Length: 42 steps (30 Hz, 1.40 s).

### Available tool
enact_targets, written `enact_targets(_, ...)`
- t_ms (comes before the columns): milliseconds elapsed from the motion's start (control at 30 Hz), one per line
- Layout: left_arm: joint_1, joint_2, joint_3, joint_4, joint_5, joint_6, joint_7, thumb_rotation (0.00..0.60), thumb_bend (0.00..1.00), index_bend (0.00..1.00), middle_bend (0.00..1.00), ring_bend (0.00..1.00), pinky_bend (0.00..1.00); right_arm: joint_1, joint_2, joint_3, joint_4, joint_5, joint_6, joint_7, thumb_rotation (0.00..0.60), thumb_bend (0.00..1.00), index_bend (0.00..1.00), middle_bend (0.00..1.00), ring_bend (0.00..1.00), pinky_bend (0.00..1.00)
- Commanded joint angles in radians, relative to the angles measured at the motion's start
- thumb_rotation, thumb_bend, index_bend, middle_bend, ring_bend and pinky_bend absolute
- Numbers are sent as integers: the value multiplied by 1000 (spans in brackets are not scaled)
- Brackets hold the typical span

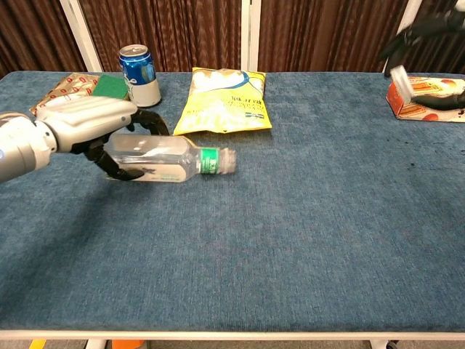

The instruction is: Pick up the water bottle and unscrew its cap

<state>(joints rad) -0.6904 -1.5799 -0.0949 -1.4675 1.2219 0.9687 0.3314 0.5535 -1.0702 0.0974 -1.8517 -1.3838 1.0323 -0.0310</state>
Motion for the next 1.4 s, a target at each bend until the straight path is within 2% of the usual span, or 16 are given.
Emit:
enact_targets(33,23,50,0,-74,-14,28,17,600,183,103,144,57,197,17,-29,-17,32,15,-44,-37,600,351,492,160,0,0)
enact_targets(300,120,182,-3,-168,78,187,-128,600,173,101,139,56,175,70,-151,-23,162,60,-132,-109,600,347,443,135,0,0)
enact_targets(500,193,268,6,-166,120,273,-233,600,172,100,140,56,169,108,-259,-20,286,82,-168,-173,600,347,383,115,0,0)
enact_targets(667,239,318,6,-153,110,305,-296,600,171,100,139,56,168,131,-342,-22,374,95,-181,-234,600,345,340,106,0,0)
enact_targets(767,267,341,13,-146,113,324,-319,600,171,100,140,56,165,140,-366,-22,402,104,-188,-252,600,344,239,90,0,0)
enact_targets(867,292,361,24,-128,113,335,-320,600,171,100,140,56,165,136,-366,-26,406,108,-176,-274,600,345,79,78,0,0)
enact_targets(967,330,372,15,-87,70,369,-296,600,171,101,140,56,165,101,-333,-32,376,107,-108,-304,600,346,40,76,0,0)
enact_targets(1067,369,392,11,-66,56,404,-326,600,171,103,140,56,165,40,-272,-33,318,93,-1,-291,600,348,28,75,0,0)
enact_targets(1300,460,439,65,4,143,487,-395,600,171,123,142,57,143,-180,-100,-56,202,16,344,-188,600,349,27,74,0,0)
enact_targets(1400,492,441,79,9,173,525,-419,600,171,126,142,56,125,-259,-48,-85,170,-10,434,-151,600,352,27,56,0,0)
